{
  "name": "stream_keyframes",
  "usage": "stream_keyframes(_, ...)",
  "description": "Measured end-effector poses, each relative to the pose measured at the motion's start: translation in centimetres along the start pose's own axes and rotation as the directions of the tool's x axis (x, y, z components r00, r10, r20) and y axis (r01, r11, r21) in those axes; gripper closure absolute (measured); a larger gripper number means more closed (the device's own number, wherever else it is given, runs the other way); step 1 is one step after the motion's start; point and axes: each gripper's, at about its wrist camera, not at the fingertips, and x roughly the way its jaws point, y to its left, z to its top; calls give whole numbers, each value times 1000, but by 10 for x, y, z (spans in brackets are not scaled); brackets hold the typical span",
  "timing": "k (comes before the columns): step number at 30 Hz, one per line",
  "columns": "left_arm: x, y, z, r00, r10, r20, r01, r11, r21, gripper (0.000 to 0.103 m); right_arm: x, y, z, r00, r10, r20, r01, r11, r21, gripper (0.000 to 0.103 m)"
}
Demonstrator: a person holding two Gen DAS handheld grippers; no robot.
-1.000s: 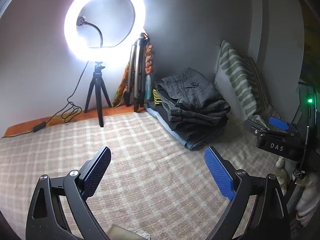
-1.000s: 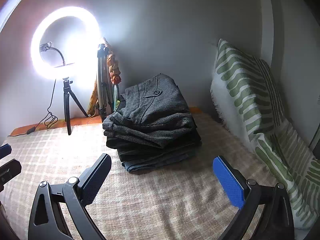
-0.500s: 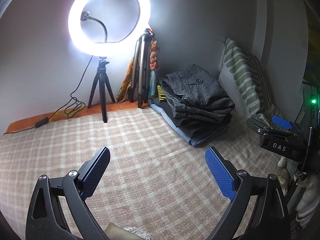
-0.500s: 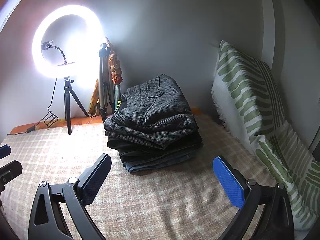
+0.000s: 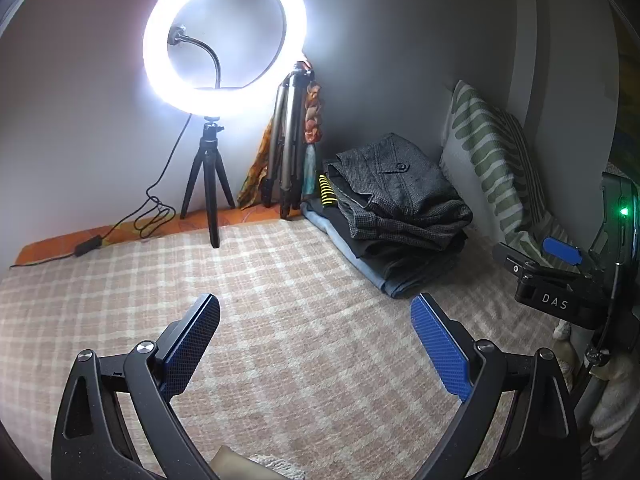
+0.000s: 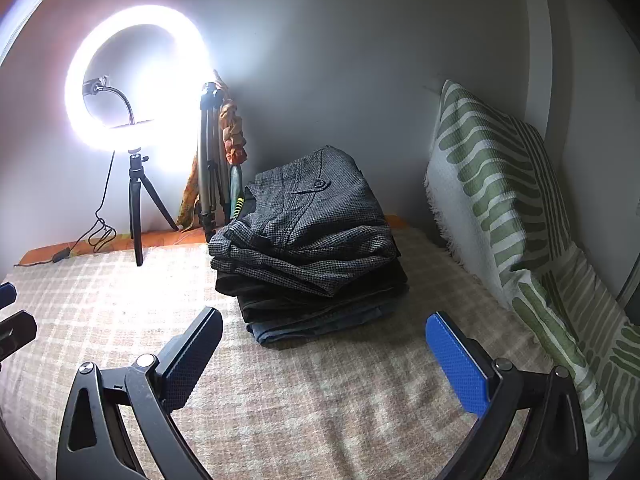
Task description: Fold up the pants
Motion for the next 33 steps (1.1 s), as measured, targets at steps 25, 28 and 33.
stream_keyframes(25,-3,2,-1,1000,3,27,-3,1000,0,6,1,0,-1,1000,1,-3,-1,1000,-1,0)
stream_keyframes(28,-4,2,-1,999,7,32,-7,1000,2,6,0,0,-1,1000,2,-3,-2,1000,-1,0)
stream_keyframes(33,-6,1,-2,999,4,47,-5,1000,17,6,1,1,-2,1000,3,-4,-3,1000,-2,0)
